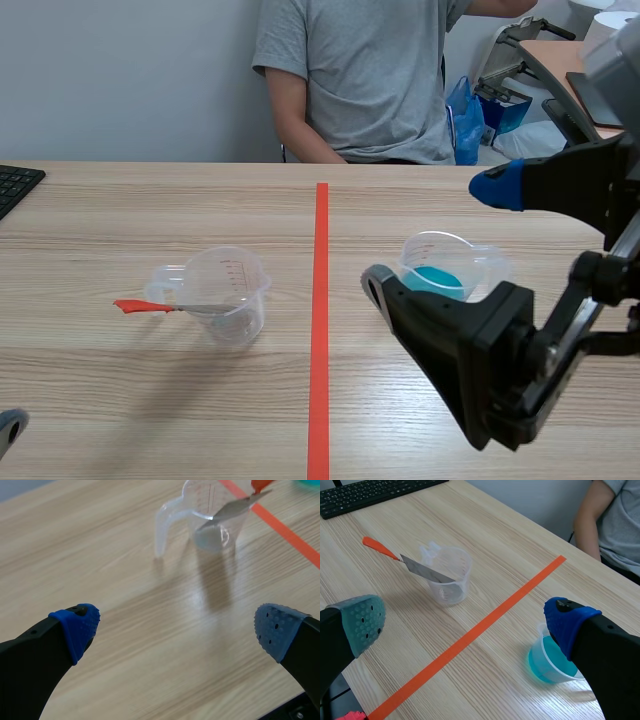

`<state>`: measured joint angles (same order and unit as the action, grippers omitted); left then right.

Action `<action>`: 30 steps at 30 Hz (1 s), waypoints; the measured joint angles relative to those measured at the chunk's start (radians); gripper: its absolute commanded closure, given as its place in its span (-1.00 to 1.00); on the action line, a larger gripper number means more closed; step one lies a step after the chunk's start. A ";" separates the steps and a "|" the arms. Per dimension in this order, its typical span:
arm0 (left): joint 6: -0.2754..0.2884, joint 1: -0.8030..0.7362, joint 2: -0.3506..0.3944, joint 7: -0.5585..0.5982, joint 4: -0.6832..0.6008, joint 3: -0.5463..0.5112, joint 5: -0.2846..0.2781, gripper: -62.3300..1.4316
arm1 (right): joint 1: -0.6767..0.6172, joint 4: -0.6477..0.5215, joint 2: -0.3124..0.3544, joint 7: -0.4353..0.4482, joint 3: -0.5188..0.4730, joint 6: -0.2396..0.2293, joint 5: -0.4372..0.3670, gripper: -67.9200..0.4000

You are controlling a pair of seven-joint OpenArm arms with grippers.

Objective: Do the redox reaction experiment.
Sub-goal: 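Return to the home posture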

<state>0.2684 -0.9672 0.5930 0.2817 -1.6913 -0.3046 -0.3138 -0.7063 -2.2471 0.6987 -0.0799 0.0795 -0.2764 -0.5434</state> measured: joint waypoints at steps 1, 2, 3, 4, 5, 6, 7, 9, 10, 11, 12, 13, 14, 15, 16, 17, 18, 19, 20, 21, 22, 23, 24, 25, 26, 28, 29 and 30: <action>0.024 0.018 0.009 -0.014 -0.008 0.000 0.000 -1.00 | 0.000 0.000 0.000 0.000 0.000 0.000 0.000 -1.00; 0.042 0.033 0.018 -0.025 -0.016 0.000 0.000 -1.00 | 0.000 0.000 0.000 0.000 0.000 0.000 0.000 -1.00; 0.058 0.050 0.026 -0.029 -0.024 0.000 0.000 -1.00 | 0.001 0.000 0.000 0.000 0.000 0.000 0.000 -1.00; 0.075 0.067 0.034 -0.031 -0.031 0.000 0.000 -1.00 | 0.003 0.000 0.000 0.000 0.000 0.000 0.001 -1.00; 0.083 0.084 0.042 -0.032 -0.037 0.000 0.000 -1.00 | 0.006 0.000 0.000 0.000 0.000 0.000 0.001 -1.00; 0.098 0.103 0.048 -0.040 -0.044 0.000 -0.001 -1.00 | 0.008 0.000 0.000 0.000 0.000 0.000 0.001 -1.00; 0.106 0.122 0.055 -0.060 -0.051 0.000 -0.002 -1.00 | 0.011 0.000 0.000 0.000 0.000 0.000 0.001 -1.00; 0.129 0.164 0.062 -0.101 -0.064 0.000 -0.005 -1.00 | 0.011 0.000 0.000 0.000 0.000 0.000 0.004 -1.00; 0.130 0.184 0.063 -0.117 -0.070 0.000 -0.006 -1.00 | 0.011 0.000 0.000 0.000 0.000 0.000 0.004 -1.00; 0.130 0.206 0.063 -0.134 -0.076 0.001 -0.013 -1.00 | 0.011 0.000 0.000 0.000 0.000 0.000 0.003 -1.00; 0.130 0.228 0.063 -0.150 -0.080 0.004 -0.019 -1.00 | 0.011 0.000 0.000 0.000 0.000 0.000 0.003 -1.00; 0.130 0.254 0.063 -0.169 -0.080 0.013 -0.019 -1.00 | 0.011 0.000 0.000 0.000 0.000 0.000 0.004 -1.00; 0.130 0.278 0.063 -0.188 -0.080 0.027 -0.019 -1.00 | 0.011 0.000 0.000 0.000 0.000 0.000 0.004 -1.00; 0.130 0.303 0.063 -0.208 -0.080 0.043 -0.019 -1.00 | 0.011 0.000 0.000 0.000 0.000 0.000 0.004 -1.00; 0.130 0.323 0.063 -0.223 -0.080 0.062 -0.020 -1.00 | 0.011 0.000 0.000 0.000 0.000 0.000 0.004 -1.00; 0.133 0.341 0.063 -0.240 -0.080 0.078 -0.030 -1.00 | 0.011 0.000 0.000 0.000 0.000 0.000 0.004 -1.00; 0.137 0.356 0.061 -0.253 -0.080 0.089 -0.040 -1.00 | 0.011 0.000 0.000 0.000 0.000 0.000 0.003 -1.00; 0.137 0.367 0.060 -0.255 -0.080 0.096 -0.057 -1.00 | 0.011 0.000 0.000 0.000 0.000 0.000 0.004 -1.00; 0.137 0.375 0.060 -0.253 -0.080 0.096 -0.077 -1.00 | 0.011 0.000 0.000 0.000 0.000 0.000 0.004 -1.00; 0.136 0.384 0.060 -0.247 -0.080 0.095 -0.085 -1.00 | 0.011 0.000 0.000 0.000 0.000 0.000 0.004 -1.00; 0.136 0.391 0.060 -0.248 -0.080 0.094 -0.087 -1.00 | 0.011 0.000 0.000 0.000 0.000 0.000 0.004 -1.00; 0.136 0.395 0.058 -0.248 -0.080 0.093 -0.088 -1.00 | 0.011 0.000 0.000 0.000 0.000 0.000 0.004 -1.00; 0.136 0.397 0.052 -0.248 -0.080 0.092 -0.095 -1.00 | 0.011 0.000 0.000 0.000 0.000 0.000 0.004 -1.00; 0.136 0.397 0.044 -0.247 -0.080 0.092 -0.102 -1.00 | 0.011 0.000 0.000 0.000 0.000 0.000 0.004 -1.00; 0.136 0.396 0.035 -0.248 -0.080 0.092 -0.103 -1.00 | 0.011 0.000 0.000 0.000 0.000 0.000 0.004 -1.00; 0.136 0.394 0.018 -0.248 -0.080 0.092 -0.103 -1.00 | 0.011 0.000 0.000 0.000 0.000 0.000 0.004 -1.00; 0.133 0.394 0.005 -0.248 -0.080 0.090 -0.103 -1.00 | 0.011 0.000 0.000 0.000 0.000 0.000 0.004 -1.00; 0.133 0.394 -0.009 -0.248 -0.080 0.083 -0.103 -1.00 | 0.011 0.000 0.000 0.000 0.000 0.000 0.004 -1.00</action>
<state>0.4015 -0.5735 0.5842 0.0341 -1.7718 -0.2218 -0.4168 -0.6956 -2.2467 0.6987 -0.0799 0.0795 -0.2764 -0.5396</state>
